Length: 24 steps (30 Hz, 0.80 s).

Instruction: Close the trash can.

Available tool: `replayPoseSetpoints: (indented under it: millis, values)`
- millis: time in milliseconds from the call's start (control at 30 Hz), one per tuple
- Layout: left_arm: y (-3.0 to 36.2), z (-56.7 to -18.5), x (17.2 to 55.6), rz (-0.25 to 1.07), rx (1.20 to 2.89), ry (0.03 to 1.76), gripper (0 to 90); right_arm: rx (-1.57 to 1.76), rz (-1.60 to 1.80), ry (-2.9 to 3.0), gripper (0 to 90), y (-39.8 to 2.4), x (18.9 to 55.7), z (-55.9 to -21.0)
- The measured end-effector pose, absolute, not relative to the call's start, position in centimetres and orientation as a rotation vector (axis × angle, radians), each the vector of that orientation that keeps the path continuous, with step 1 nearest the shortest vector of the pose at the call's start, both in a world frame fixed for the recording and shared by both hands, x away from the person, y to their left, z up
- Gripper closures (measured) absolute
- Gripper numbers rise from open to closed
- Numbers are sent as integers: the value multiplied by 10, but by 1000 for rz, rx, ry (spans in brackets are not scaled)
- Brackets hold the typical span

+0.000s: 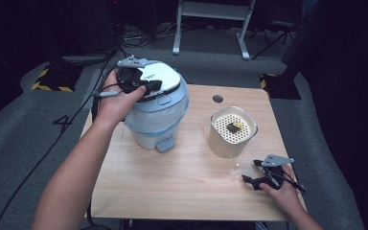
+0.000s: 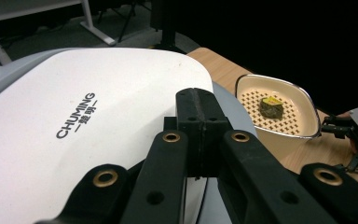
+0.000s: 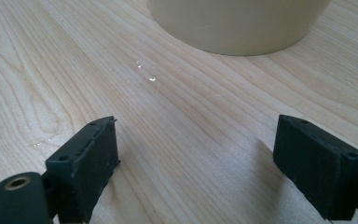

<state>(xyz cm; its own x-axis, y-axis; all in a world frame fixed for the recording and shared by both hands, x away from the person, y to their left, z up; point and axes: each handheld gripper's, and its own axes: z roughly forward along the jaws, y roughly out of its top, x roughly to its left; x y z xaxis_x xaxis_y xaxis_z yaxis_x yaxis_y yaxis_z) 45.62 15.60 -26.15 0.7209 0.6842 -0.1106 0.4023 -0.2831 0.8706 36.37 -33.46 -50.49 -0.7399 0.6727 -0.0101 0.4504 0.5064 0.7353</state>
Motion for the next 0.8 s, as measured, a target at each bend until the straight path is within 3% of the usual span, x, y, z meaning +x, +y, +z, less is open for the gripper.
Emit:
replayPoseSetpoints:
  millis: [800]
  values:
    - [146,-265,457,406,2015,832,900,945,1071,2458,139,-335,364,-505]
